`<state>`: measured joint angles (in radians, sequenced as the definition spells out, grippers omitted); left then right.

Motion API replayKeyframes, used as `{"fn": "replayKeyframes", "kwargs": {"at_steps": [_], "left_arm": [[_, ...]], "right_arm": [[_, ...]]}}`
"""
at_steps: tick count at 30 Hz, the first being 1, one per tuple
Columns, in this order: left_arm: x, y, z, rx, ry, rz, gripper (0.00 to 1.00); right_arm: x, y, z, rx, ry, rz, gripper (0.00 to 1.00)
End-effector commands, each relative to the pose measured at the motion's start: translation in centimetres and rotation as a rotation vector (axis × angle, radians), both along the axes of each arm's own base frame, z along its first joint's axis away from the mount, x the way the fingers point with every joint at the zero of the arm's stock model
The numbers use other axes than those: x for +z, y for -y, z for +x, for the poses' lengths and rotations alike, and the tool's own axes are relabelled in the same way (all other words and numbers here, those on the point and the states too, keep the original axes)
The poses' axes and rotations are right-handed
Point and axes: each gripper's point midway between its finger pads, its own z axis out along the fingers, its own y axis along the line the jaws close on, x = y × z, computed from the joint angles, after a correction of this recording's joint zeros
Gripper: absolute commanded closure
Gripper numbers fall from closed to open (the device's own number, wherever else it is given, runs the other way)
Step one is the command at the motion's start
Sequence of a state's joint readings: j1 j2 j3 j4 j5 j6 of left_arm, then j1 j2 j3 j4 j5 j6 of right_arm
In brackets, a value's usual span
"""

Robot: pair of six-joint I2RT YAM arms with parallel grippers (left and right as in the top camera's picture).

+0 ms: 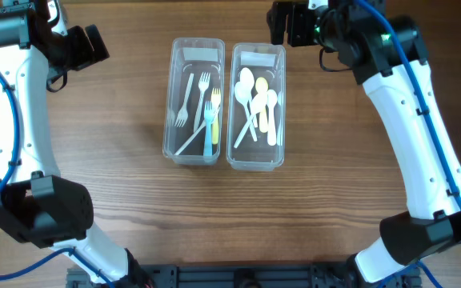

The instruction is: Pack container

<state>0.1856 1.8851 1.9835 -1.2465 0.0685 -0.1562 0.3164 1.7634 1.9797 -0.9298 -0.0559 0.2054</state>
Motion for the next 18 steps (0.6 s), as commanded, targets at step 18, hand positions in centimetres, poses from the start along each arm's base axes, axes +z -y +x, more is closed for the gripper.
{"fn": "replayKeyframes", "kwargs": {"at_steps": [18], "left_arm": [[-0.1, -0.1, 0.3, 0.01, 0.001, -0.005, 0.0]], "right_arm": [[5.0, 4.2, -1.6, -0.167, 0.141, -0.088, 0.0]]}}
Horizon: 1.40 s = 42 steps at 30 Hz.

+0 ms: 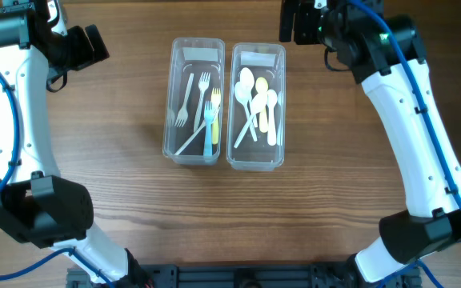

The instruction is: Pack container

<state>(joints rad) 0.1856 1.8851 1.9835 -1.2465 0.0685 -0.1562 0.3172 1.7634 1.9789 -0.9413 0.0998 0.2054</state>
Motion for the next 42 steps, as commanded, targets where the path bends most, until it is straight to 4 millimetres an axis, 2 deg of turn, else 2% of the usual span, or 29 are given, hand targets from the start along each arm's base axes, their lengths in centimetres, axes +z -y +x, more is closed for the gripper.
{"fn": "replayKeyframes", "kwargs": {"at_steps": [1, 3, 4, 7, 9, 11, 14, 17, 21, 24, 29, 37, 42], "left_arm": [[-0.1, -0.2, 0.3, 0.011, 0.001, -0.005, 0.0], [-0.1, -0.1, 0.3, 0.01, 0.0, -0.005, 0.0], [-0.1, -0.2, 0.3, 0.011, 0.001, -0.005, 0.0], [-0.1, -0.1, 0.3, 0.01, 0.001, -0.005, 0.0], [-0.1, -0.1, 0.3, 0.01, 0.001, -0.005, 0.0], [-0.1, -0.1, 0.3, 0.01, 0.001, -0.005, 0.0], [-0.1, -0.1, 0.3, 0.01, 0.001, -0.005, 0.0], [-0.1, -0.2, 0.3, 0.011, 0.001, -0.005, 0.0], [-0.1, -0.2, 0.3, 0.011, 0.0, -0.005, 0.0], [-0.1, -0.1, 0.3, 0.01, 0.001, -0.005, 0.0], [-0.1, -0.2, 0.3, 0.011, 0.001, -0.005, 0.0], [-0.1, -0.1, 0.3, 0.01, 0.001, -0.005, 0.0], [-0.1, -0.1, 0.3, 0.01, 0.001, -0.005, 0.0]], "right_arm": [[7.1, 2.6, -3.1, -0.076, 0.17, -0.002, 0.0], [11.6, 5.9, -6.1, -0.176, 0.291, -0.05, 0.0], [12.9, 6.9, -7.5, -0.185, 0.332, -0.085, 0.0], [14.6, 8.9, -11.3, -0.172, 0.397, -0.142, 0.0], [14.3, 10.5, -13.9, -0.189, 0.429, -0.125, 0.0], [13.1, 11.3, -15.8, -0.186, 0.457, -0.102, 0.0], [9.9, 12.3, -18.5, -0.186, 0.518, -0.076, 0.0], [6.0, 12.5, -20.7, -0.174, 0.581, -0.046, 0.0], [0.6, 11.9, -22.5, -0.118, 0.653, 0.006, 0.0], [-2.8, 11.5, -23.0, -0.091, 0.679, 0.031, 0.0], [-7.4, 12.3, -22.7, -0.156, 0.673, 0.095, 0.0], [-12.2, 12.3, -21.6, -0.157, 0.695, 0.098, 0.0], [-13.1, 12.1, -21.8, -0.141, 0.718, 0.106, 0.0]]}}
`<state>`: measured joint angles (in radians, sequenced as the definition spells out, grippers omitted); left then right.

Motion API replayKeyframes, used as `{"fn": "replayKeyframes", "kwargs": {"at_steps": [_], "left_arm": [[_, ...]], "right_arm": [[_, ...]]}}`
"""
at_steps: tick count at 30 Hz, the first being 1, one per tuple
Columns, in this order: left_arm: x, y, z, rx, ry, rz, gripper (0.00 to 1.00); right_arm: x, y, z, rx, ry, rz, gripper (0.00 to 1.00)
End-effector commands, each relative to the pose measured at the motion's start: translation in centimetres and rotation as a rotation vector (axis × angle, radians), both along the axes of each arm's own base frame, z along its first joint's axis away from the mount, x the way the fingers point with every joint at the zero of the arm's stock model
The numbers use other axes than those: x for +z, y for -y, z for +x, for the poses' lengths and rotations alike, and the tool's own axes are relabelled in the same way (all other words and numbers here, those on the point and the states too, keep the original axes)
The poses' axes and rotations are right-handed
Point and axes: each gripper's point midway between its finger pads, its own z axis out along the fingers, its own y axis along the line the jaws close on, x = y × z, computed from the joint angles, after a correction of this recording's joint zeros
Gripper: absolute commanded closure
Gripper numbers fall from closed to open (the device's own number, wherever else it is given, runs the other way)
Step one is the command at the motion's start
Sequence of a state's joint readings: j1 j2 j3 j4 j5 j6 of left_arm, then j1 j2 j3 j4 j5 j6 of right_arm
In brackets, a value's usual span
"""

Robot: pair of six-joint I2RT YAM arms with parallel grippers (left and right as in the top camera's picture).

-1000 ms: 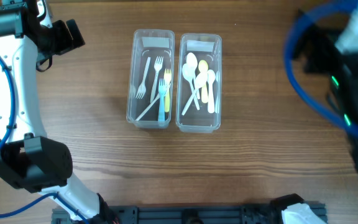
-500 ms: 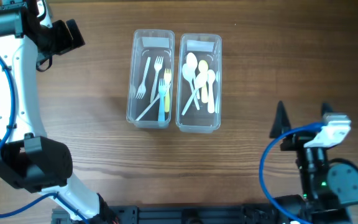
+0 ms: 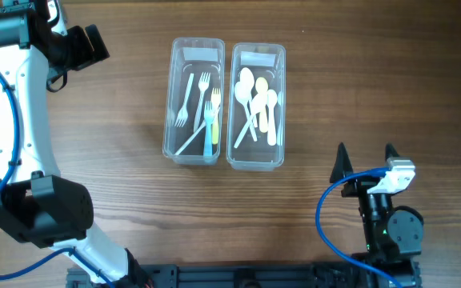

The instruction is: Pack container

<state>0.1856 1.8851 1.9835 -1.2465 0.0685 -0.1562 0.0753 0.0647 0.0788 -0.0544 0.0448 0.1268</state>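
Observation:
Two clear plastic containers stand side by side at the table's far middle. The left container (image 3: 169, 120) holds several forks (image 3: 202, 108), white, blue and yellow. The right container (image 3: 282, 120) holds several white and cream spoons (image 3: 256, 100). My right gripper (image 3: 366, 160) is at the near right, well clear of both containers. Its two black fingers point up, spread apart and empty. My left arm's wrist (image 3: 78, 46) sits at the far left, away from the containers. Its fingers cannot be made out.
The wooden table (image 3: 118, 208) carries nothing else. The white left arm (image 3: 18, 120) runs along the left edge. A blue cable (image 3: 326, 216) loops beside the folded right arm's base at the near right.
My right arm has left the far right corner behind the spoon container. It now sits folded at the near right edge with its gripper open and empty. The left arm and containers are unchanged.
My right wrist hung just behind the far end of the spoon container. It then stood slightly further right. Now the arm is drawn back to the near right. The forks, spoons and left arm have stayed as they were throughout.

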Motion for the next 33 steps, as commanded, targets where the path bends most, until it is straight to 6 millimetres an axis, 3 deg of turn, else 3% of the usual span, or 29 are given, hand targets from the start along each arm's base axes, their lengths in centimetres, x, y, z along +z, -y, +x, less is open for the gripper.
{"fn": "replayKeyframes", "kwargs": {"at_steps": [1, 10, 33], "left_arm": [[-0.1, -0.1, 0.3, 0.01, 0.001, -0.004, 0.0], [-0.1, -0.1, 0.3, 0.01, 0.001, -0.005, 0.0], [-0.1, -0.1, 0.3, 0.01, 0.001, -0.005, 0.0]], "right_arm": [[0.5, -0.1, -0.3, 0.013, 0.045, 0.018, 0.0], [-0.9, -0.1, -0.2, 0.034, 0.01, 0.007, 0.0], [-1.1, 0.0, -0.1, 0.028, -0.001, 0.01, 0.0]]}}
